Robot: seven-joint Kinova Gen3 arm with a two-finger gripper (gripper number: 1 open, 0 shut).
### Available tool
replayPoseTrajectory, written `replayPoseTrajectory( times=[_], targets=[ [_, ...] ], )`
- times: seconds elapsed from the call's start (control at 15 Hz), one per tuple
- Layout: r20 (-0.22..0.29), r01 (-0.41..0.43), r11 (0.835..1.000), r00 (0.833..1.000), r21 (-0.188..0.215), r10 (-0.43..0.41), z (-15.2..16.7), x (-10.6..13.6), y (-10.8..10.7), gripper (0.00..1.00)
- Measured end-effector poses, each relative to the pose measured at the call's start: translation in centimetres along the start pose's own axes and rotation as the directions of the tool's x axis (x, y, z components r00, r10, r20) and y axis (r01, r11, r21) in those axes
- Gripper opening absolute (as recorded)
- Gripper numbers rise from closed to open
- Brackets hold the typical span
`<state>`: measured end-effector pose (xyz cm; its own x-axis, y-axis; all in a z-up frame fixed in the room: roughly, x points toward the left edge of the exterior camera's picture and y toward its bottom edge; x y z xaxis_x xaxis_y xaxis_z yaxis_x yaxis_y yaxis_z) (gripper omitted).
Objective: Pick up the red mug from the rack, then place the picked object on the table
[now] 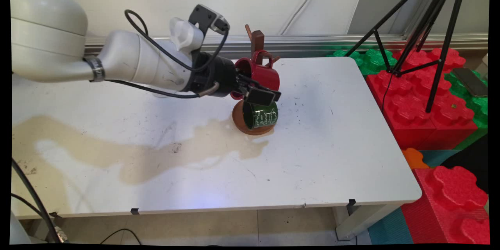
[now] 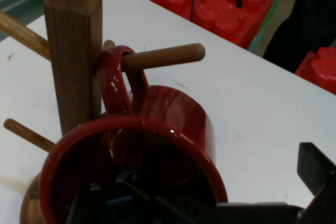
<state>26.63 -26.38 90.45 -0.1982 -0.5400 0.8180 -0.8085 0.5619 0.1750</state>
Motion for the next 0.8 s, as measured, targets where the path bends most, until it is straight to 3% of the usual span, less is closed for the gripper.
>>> replayPoseTrajectory(
  times=[0.33,0.4,0.8],
  targets=[
    [-0.014,0.039,0.999,0.999,0.004,-0.039,1.1,-0.4,0.5,1.0],
    [-0.016,0.044,0.999,0.999,0.005,-0.044,1.3,-0.5,0.6,0.0],
    [-0.031,0.053,0.998,0.998,0.019,-0.053,1.1,-1.0,1.2,0.0]
  ],
)
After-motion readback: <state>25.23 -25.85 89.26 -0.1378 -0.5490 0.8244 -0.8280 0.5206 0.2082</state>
